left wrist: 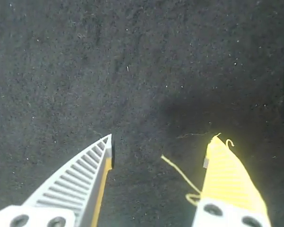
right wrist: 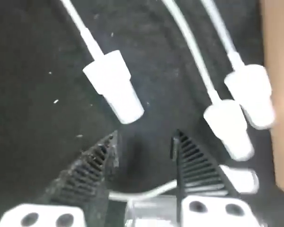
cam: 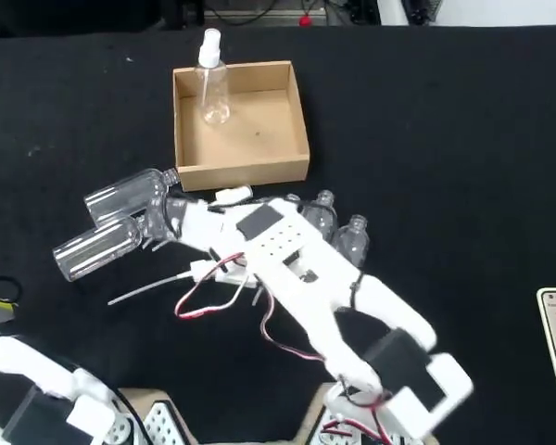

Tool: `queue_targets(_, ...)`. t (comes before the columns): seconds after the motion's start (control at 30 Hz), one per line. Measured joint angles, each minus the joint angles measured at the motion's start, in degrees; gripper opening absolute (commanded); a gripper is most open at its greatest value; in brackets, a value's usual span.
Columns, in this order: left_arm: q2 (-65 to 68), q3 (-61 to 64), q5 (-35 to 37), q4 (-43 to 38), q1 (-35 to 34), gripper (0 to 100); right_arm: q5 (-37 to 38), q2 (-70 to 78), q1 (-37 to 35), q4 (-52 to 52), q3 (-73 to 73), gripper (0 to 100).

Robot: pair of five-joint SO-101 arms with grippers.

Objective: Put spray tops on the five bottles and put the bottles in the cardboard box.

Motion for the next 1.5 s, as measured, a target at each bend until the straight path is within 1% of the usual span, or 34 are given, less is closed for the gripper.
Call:
queue_targets(0.07, 0.0, 0.0, -0.4, 0.0, 0.0, 31, -6.8, -2.0, -0.4, 5.3, -3.5, 17.3)
queue_targets(0.17, 0.0, 0.0, -0.4, 0.0, 0.0, 31, -21.9, -3.1, -3.9, 8.1, -5.5, 17.7)
queue_targets(0.23, 0.0, 0.0, -0.4, 0.0, 0.0, 31, -34.0, -2.7, -6.8, 6.5, -5.5, 17.7)
queue_targets(0.37, 0.0, 0.0, -0.4, 0.0, 0.0, 31, -57.2, 1.2, -13.0, -0.5, -5.4, 17.7)
queue_targets(0.43, 0.0, 0.0, -0.4, 0.0, 0.0, 31, -67.2, 4.0, -15.2, -3.1, -5.4, 17.8)
queue_targets(0.5, 0.0, 0.0, -0.4, 0.0, 0.0, 31, -74.0, 6.2, -17.2, -4.2, -5.5, 17.8)
queue_targets(0.57, 0.0, 0.0, -0.4, 0.0, 0.0, 31, -76.7, 8.0, -17.8, -4.6, -5.8, 17.8)
queue_targets(0.73, 0.0, 0.0, -0.4, 0.0, 0.0, 31, -78.3, 11.8, -17.8, -4.8, -9.0, 17.9)
queue_targets(0.9, 0.0, 0.0, -0.4, 0.0, 0.0, 31, -84.7, 14.5, -17.8, -2.8, -16.9, 28.3)
queue_targets(0.93, 0.0, 0.0, -0.4, 0.0, 0.0, 31, -85.6, 14.8, -17.9, -1.6, -18.8, 28.6)
queue_targets(1.1, 0.0, 0.0, -0.4, 0.0, 0.0, 31, -87.3, 15.2, -18.5, 0.0, -22.7, 22.7)
queue_targets(1.2, 0.0, 0.0, -0.4, 0.0, -0.6, 31, -87.3, 17.5, -18.5, -4.1, -22.7, 19.4)
queue_targets(1.33, 0.0, 0.0, -0.4, -0.8, -3.1, 31, -87.3, 22.7, -18.7, -11.7, -22.7, 19.1)
queue_targets(1.5, 0.0, 0.0, -0.4, -1.8, -4.6, 31, -87.3, 27.7, -18.6, -15.3, -22.7, 19.1)
